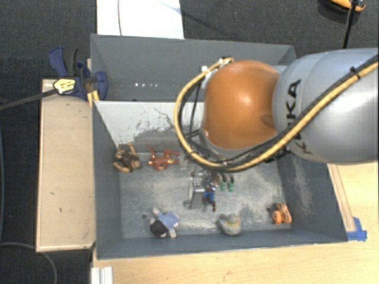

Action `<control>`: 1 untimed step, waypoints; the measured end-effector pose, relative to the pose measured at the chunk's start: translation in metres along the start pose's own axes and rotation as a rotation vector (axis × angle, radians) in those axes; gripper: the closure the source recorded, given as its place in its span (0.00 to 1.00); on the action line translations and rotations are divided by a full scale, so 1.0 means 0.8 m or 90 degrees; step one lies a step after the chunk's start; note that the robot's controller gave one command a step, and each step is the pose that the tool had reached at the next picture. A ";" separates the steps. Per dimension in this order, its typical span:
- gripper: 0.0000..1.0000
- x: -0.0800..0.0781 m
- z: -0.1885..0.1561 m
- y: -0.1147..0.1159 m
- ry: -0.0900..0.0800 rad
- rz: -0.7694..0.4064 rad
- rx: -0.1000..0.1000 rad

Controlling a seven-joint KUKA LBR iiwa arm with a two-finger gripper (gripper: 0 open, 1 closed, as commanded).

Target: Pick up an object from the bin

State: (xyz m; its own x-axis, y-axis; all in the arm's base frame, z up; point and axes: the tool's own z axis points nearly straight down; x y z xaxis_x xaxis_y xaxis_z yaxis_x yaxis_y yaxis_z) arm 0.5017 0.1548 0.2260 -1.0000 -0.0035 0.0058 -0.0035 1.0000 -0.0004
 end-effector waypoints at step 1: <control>0.00 -0.002 -0.006 -0.001 -0.005 0.003 -0.001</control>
Offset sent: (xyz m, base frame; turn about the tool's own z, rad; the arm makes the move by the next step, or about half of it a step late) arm 0.0138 -0.0879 -0.1560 -0.0760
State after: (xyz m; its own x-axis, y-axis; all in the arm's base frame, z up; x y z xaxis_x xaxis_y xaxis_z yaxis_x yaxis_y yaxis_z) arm 0.5033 0.1538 0.2305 -1.0000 0.0014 -0.0022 0.0014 1.0000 0.0014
